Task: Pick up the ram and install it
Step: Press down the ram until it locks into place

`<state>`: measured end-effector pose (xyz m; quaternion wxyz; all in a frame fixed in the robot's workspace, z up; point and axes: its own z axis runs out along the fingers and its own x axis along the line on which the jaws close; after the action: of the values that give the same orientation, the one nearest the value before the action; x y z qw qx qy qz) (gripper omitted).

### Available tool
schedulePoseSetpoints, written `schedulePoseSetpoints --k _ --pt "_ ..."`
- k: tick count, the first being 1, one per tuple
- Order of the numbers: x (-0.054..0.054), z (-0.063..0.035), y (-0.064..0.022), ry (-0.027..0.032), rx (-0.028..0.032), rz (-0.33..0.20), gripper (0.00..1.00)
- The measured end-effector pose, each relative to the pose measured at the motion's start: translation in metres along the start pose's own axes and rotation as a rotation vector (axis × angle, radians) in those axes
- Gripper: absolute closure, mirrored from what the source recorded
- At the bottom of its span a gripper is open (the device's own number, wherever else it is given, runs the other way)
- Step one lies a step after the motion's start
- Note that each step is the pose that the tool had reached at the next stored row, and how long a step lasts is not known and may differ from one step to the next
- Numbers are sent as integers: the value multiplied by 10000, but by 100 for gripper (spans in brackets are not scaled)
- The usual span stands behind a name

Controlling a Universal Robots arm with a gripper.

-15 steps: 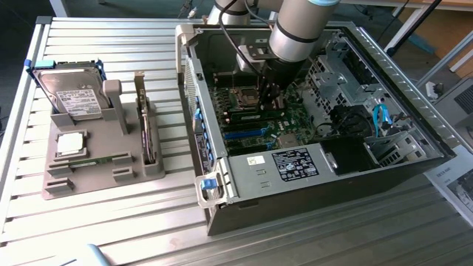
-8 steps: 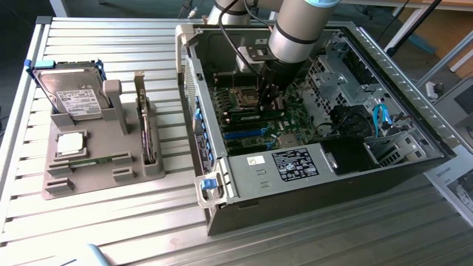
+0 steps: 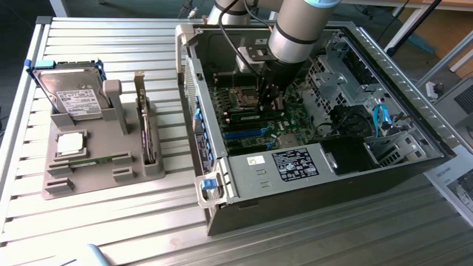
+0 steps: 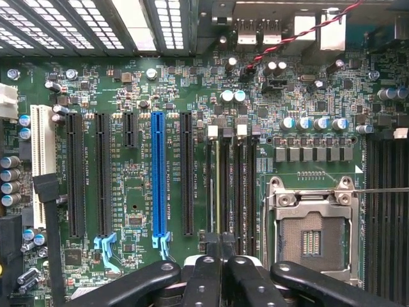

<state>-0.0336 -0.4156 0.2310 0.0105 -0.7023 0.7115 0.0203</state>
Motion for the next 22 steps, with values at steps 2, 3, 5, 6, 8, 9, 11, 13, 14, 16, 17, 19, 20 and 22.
schedulePoseSetpoints --k 2,3,5,6,8,9,11,13,14,16,17,19,20,22 --pt "1 1 0 -1 0 0 90" --pt "2 2 0 0 0 0 90" --pt "4 3 0 0 1 0 90" --pt "4 3 0 0 0 0 90" --pt "5 -1 0 -1 1 -1 90" --pt "4 -7 0 -5 3 0 90" --pt "2 -37 0 -4 -1 -1 90" --pt "1 -69 0 -2 -5 0 90" --pt "1 -83 1 0 -7 0 90" --pt "0 -87 1 -3 -6 0 90" --pt "0 -87 0 -3 -6 -1 90" --pt "1 -88 11 -1 1 -2 90" --pt "1 -89 29 -1 17 -2 90" --pt "2 -87 84 -3 53 -4 90"
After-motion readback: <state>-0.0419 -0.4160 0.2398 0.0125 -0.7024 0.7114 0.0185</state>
